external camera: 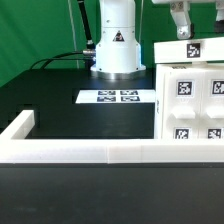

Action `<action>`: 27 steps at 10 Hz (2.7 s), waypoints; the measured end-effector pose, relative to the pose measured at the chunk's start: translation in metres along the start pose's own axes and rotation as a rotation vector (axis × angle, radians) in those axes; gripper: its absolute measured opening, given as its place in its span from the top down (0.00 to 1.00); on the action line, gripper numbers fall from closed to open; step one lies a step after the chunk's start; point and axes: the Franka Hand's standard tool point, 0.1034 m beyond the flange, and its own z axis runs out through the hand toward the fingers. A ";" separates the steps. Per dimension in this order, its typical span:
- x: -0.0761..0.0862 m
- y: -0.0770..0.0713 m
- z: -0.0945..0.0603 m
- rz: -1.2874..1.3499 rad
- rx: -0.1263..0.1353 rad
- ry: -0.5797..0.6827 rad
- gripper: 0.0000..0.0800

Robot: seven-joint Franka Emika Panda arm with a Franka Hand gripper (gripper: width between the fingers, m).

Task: Assemble cabinet

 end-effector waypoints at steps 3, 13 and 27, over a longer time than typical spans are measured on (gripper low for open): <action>-0.003 -0.001 0.012 0.022 -0.011 0.000 0.00; -0.008 0.003 0.015 0.339 -0.014 0.003 0.31; -0.003 0.001 0.017 1.586 -0.013 0.068 0.30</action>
Offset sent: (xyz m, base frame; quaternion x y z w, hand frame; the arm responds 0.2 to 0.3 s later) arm -0.0015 0.0078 -0.0155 -0.0061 0.0123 0.0273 0.9995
